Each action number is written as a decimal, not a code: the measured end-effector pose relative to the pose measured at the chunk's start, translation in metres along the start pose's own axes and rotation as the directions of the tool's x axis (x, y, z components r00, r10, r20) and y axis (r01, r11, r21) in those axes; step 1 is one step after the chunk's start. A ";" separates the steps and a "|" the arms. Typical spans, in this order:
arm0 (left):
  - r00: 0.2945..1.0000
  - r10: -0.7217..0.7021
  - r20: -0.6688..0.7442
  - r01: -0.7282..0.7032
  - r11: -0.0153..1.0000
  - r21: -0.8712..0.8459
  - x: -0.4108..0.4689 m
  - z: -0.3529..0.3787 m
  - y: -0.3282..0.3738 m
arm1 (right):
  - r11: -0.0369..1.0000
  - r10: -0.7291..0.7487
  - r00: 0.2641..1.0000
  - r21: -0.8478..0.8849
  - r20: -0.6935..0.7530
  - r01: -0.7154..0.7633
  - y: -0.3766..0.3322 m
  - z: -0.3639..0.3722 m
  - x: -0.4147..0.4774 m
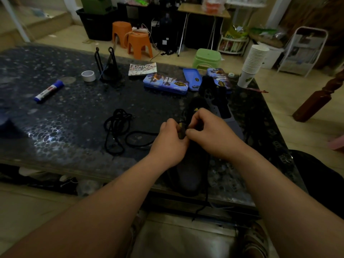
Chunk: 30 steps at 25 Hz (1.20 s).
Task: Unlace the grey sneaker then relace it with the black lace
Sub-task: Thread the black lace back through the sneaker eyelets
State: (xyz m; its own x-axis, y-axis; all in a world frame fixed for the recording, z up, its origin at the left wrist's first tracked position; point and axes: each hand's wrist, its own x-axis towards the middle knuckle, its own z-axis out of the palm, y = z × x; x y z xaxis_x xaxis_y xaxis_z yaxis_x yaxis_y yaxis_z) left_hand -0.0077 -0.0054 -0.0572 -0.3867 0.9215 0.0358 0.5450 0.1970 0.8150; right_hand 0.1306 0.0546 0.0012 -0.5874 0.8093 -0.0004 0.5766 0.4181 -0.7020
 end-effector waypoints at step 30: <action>0.989 -0.149 0.018 0.149 0.966 -0.209 -0.007 -0.006 0.011 | 0.967 -0.048 0.995 -0.245 0.082 0.067 0.009 0.001 -0.039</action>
State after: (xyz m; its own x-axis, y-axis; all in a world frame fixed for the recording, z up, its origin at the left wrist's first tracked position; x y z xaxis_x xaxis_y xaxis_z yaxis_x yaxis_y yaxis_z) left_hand -0.0033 -0.0111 -0.0449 -0.4503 0.8877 -0.0958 0.3135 0.2577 0.9139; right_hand 0.1577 0.0261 -0.0057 -0.6592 0.7515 -0.0249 0.6571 0.5597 -0.5049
